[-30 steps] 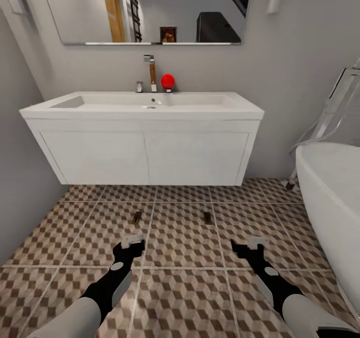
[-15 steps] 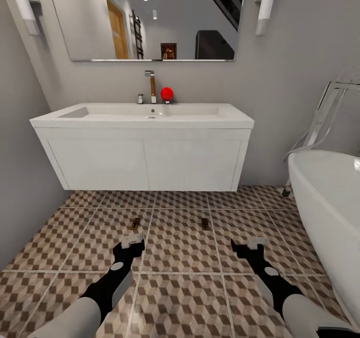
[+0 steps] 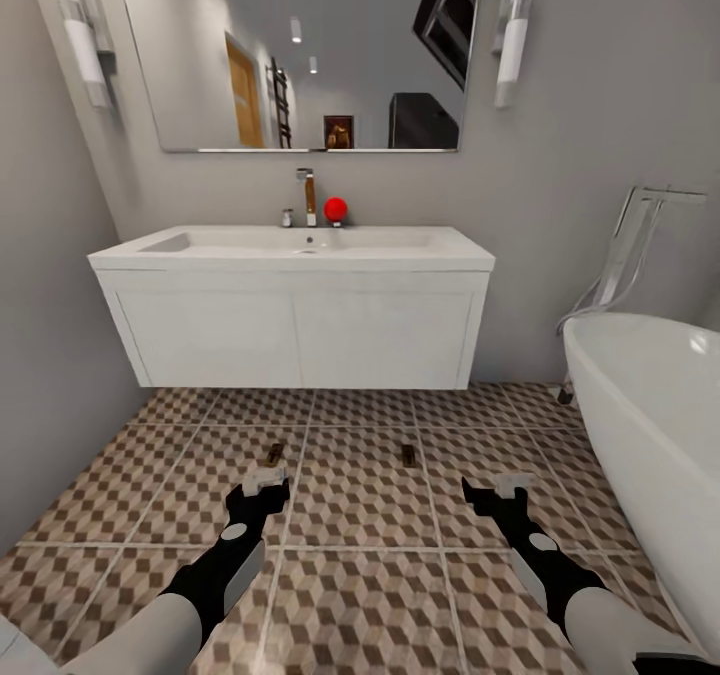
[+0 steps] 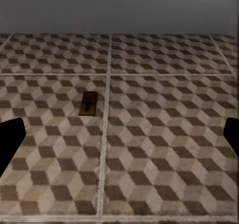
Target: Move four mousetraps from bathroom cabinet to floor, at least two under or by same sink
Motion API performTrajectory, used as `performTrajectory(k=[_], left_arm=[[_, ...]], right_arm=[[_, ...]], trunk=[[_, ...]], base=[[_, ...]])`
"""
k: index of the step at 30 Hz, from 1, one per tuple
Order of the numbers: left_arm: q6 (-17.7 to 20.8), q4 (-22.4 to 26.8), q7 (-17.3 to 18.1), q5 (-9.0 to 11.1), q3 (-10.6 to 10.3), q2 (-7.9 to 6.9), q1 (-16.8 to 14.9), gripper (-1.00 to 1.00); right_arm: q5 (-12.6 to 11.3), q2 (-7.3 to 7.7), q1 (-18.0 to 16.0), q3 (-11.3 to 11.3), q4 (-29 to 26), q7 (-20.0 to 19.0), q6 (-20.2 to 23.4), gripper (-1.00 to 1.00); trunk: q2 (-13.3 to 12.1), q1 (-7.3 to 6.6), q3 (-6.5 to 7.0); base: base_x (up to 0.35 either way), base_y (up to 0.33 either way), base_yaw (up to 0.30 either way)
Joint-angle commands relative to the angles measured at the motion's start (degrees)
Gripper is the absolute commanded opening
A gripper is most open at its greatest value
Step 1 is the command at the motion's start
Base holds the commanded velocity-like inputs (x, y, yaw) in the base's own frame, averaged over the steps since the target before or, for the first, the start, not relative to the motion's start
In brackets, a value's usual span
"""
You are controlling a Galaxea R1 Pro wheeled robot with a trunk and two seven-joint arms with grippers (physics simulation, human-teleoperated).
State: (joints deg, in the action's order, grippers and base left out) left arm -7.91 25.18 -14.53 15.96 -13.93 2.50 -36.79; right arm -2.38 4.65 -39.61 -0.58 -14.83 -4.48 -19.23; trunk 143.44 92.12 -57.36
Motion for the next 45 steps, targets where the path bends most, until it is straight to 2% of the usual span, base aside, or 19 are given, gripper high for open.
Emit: performTrajectory(k=[1, 16, 22, 27, 29, 45], left_arm=[[-0.26, -0.04, -0.41, 0.56, -0.48, -0.04, -0.04, 1.00], [-0.26, -0.06, 0.15, 0.63, -0.48, -0.02, -0.04, 1.00], [-0.24, -0.05, 0.15, 0.50, -0.47, -0.41, -0.04, 1.00], [-0.24, -0.61, 0.03, 0.39, 0.12, -1.87, -0.04, 1.00], [-0.35, -2.36, 0.31, 0.63, 0.20, -2.85, 0.00, 1.00], [-0.91, -17.54, 0.47, 1.06, 0.26, -3.24, 0.25, 1.00]], right_arm=[[-0.26, 0.01, -0.03, -0.08, 0.07, -0.36, -0.20, 1.00], [-0.26, 0.01, -0.03, 0.05, 0.07, -0.36, -0.20, 1.00], [-0.29, 0.01, -0.03, 0.02, 0.08, -0.36, -0.20, 1.00], [-0.81, 0.01, 0.12, -0.09, 0.64, -0.36, -0.14, 1.00], [-0.87, 0.01, 0.25, -0.11, 3.34, -0.31, -0.12, 1.00], [-0.70, 0.11, 0.52, -0.12, 16.21, -0.30, -0.19, 1.00]], trunk=[[0.00, -0.06, 0.18], [-0.20, -0.44, 3.50], [-2.60, -1.76, 4.58], [-4.61, -2.86, 5.48], [-5.41, -3.30, 5.83], [-11.83, -6.81, 8.71]], base=[[-0.162, 0.000, 0.000], [-0.028, 0.000, 0.000], [0.000, 0.000, 0.000], [0.000, 0.000, 0.000], [0.000, 0.000, 0.000], [0.000, 0.000, 0.000]])
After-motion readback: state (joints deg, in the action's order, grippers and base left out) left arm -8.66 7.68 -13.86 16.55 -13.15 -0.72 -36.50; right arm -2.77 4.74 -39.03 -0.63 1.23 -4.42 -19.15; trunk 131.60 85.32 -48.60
